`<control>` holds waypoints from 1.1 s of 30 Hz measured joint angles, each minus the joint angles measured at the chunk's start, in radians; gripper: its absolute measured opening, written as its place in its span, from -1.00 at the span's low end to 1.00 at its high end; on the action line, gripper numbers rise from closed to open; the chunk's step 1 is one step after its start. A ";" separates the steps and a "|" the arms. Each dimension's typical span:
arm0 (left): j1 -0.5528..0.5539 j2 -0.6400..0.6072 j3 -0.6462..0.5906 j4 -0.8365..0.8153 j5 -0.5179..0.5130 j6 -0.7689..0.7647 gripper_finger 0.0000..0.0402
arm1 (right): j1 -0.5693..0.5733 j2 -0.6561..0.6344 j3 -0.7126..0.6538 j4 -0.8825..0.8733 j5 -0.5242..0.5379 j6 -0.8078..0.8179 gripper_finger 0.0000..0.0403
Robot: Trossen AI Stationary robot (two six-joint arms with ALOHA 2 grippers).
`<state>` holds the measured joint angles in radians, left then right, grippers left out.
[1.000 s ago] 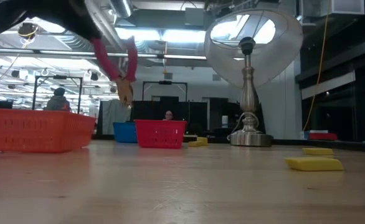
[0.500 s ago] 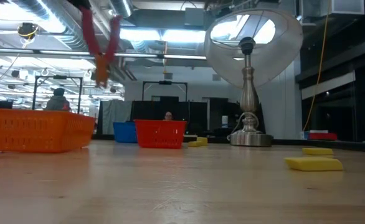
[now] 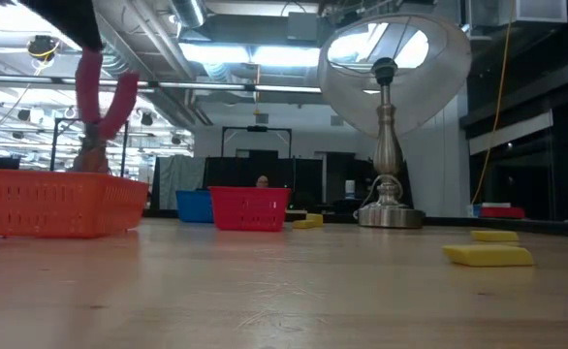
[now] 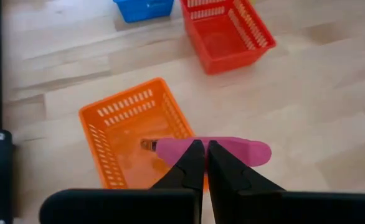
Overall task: Pick & Place School Supplies
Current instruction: Put the pink hole puncher into the orange bin
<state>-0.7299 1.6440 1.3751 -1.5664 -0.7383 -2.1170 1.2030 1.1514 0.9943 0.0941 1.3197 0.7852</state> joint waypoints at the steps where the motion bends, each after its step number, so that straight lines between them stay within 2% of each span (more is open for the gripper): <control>1: 0.004 0.000 -0.015 0.003 -0.001 0.000 -0.99 | 0.000 0.005 0.000 0.001 0.000 0.005 -0.23; 15: 0.034 0.000 -0.235 0.233 -0.063 0.003 -0.99 | 0.000 0.047 0.000 0.032 -0.003 0.072 -0.23; 33: 0.059 0.000 -0.253 0.282 -0.227 0.037 -1.00 | 0.000 0.047 0.000 0.032 0.000 0.063 -0.23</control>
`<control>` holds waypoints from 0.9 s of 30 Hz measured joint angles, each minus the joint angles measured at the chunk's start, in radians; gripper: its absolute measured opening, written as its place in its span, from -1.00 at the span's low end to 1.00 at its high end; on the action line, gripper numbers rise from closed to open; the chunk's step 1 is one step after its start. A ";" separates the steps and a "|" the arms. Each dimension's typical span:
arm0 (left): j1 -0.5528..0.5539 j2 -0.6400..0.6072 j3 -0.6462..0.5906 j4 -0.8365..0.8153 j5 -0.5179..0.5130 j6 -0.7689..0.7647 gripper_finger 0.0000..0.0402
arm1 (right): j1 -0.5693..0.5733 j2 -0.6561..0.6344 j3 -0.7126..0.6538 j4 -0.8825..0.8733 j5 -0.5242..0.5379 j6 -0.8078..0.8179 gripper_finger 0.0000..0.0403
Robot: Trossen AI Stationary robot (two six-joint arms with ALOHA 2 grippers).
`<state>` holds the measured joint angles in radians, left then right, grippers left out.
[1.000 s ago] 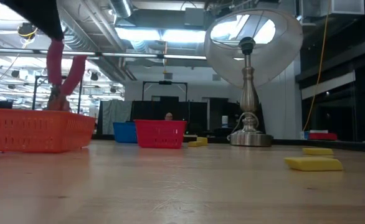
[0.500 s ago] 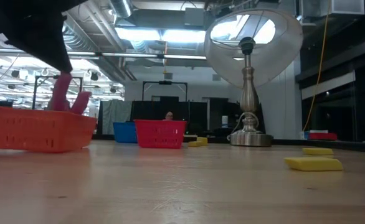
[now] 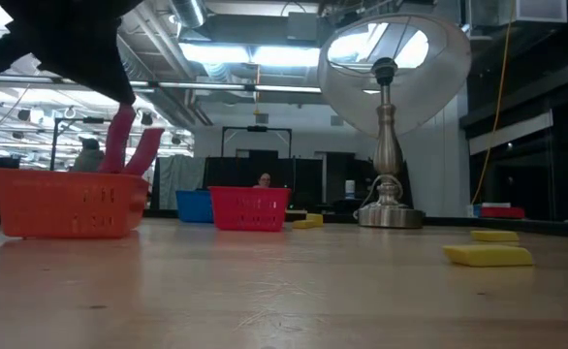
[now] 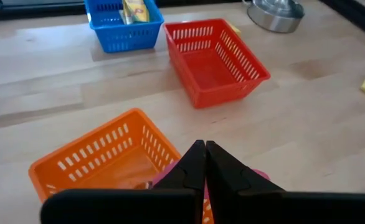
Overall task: Pick & Place School Supplies
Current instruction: Put the pink hole puncher into the orange bin, then adjust the orange bin on the table
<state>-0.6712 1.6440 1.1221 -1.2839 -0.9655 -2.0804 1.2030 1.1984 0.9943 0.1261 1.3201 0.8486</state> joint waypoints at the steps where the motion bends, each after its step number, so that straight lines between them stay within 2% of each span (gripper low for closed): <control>1: 0.001 0.000 0.000 0.002 -0.004 0.001 -1.00 | 0.000 0.000 0.000 0.000 0.000 0.000 -0.23; 11: -0.064 0.000 0.000 0.130 -0.020 0.026 -1.00 | 0.000 0.000 0.000 0.000 -0.001 0.000 -0.23; 20: -0.140 -0.005 0.000 0.155 0.078 0.022 -0.94 | 0.000 0.000 0.000 -0.001 -0.004 -0.018 -0.23; 23: -0.122 -0.020 0.001 0.107 0.099 0.003 -0.84 | 0.000 0.000 0.000 -0.001 -0.017 -0.016 -0.23; 27: -0.036 -0.071 0.001 0.049 0.117 -0.003 -0.71 | 0.000 0.000 0.000 0.000 -0.019 -0.007 -0.23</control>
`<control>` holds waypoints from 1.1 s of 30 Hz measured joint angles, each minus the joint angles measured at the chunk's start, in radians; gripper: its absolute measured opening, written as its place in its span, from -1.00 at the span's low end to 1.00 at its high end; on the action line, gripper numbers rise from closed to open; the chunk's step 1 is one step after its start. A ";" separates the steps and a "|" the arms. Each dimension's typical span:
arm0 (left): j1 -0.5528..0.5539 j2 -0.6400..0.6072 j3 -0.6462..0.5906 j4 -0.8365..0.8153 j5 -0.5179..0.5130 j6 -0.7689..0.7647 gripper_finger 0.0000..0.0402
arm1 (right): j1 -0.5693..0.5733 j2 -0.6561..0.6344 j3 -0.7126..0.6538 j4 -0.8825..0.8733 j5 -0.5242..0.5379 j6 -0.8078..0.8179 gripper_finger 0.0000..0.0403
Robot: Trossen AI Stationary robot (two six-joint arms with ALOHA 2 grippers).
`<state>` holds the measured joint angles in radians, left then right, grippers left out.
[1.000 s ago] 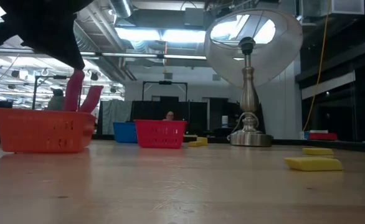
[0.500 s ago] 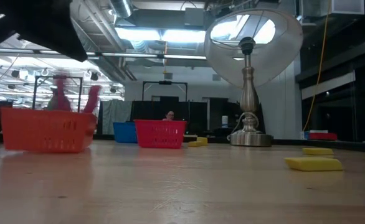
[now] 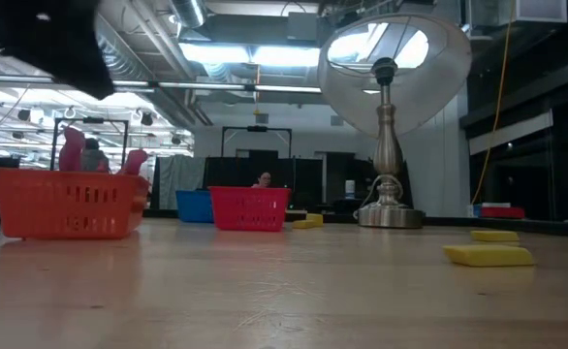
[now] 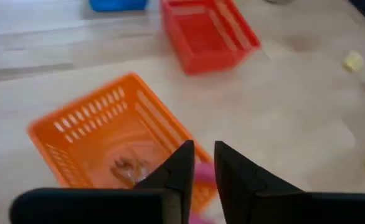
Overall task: Pick & Place School Supplies
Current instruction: Adjust the orange bin on the table
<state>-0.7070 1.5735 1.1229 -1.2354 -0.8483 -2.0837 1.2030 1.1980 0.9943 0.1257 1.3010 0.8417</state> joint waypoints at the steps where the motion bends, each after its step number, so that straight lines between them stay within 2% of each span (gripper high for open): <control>1: 0.035 -0.019 0.000 -0.003 0.023 0.001 -0.68 | 0.000 0.000 0.000 0.000 0.000 0.000 -0.23; 6: 0.228 -0.111 -0.003 -0.015 0.257 0.086 -0.68 | 0.000 0.000 0.000 0.000 0.000 -0.001 -0.23; 9: 0.329 -0.161 -0.030 0.001 0.375 0.230 -0.74 | 0.000 0.000 0.000 0.001 0.000 -0.013 -0.23; 13: 0.422 -0.233 -0.099 0.119 0.455 0.380 -0.90 | 0.000 0.000 0.000 0.001 0.000 -0.038 -0.23; 18: 0.492 -0.255 -0.199 0.223 0.566 0.442 -0.98 | 0.000 0.000 0.000 0.001 0.000 -0.064 -0.23; 25: 0.538 -0.248 -0.301 0.434 0.593 0.460 -0.99 | 0.003 0.000 0.000 0.001 0.015 -0.072 -0.23; 33: 0.620 -0.189 -0.317 0.489 0.612 0.546 -0.99 | 0.018 0.000 0.000 0.001 0.035 -0.071 -0.23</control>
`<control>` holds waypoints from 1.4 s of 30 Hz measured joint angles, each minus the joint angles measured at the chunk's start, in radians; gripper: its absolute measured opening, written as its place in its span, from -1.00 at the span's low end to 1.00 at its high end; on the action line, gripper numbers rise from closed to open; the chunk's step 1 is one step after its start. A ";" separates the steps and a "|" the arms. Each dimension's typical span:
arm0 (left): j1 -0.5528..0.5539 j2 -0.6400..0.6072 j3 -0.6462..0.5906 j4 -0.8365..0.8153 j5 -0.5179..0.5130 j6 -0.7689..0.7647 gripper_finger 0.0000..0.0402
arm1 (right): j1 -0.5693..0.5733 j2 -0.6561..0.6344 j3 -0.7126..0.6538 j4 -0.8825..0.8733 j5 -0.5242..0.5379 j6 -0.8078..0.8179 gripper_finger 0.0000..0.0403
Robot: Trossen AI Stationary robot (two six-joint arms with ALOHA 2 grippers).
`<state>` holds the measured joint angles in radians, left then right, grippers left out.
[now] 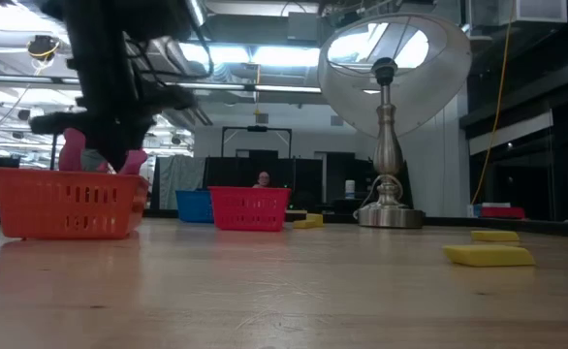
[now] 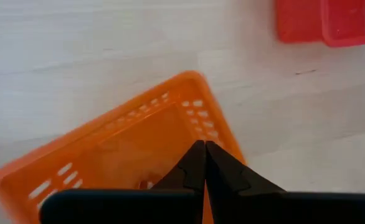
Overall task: Pick & Place School Supplies
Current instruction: Adjust the orange bin on the table
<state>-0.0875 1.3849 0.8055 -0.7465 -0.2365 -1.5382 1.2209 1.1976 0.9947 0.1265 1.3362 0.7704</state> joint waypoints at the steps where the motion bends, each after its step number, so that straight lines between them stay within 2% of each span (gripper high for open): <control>1: 0.010 0.011 0.000 0.011 0.006 0.013 -0.99 | 0.003 0.000 0.000 0.000 0.006 0.001 -0.23; 11: 0.043 0.098 0.001 0.176 0.038 0.086 -0.99 | 0.031 0.000 0.000 0.000 0.049 0.019 -0.23; 24: 0.051 0.101 0.001 0.292 -0.003 0.070 -0.99 | 0.044 0.000 0.000 0.000 0.097 0.007 -0.23; 32: 0.056 0.088 0.001 0.261 -0.060 0.023 -0.99 | 0.044 0.003 0.000 0.003 0.096 0.008 -0.23; 42: 0.063 0.076 0.001 0.252 -0.078 0.017 -0.99 | 0.044 0.011 0.000 0.004 0.096 0.012 -0.23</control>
<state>-0.0242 1.4609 0.8066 -0.4942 -0.3148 -1.5211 1.2652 1.2087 0.9947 0.1307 1.4326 0.7822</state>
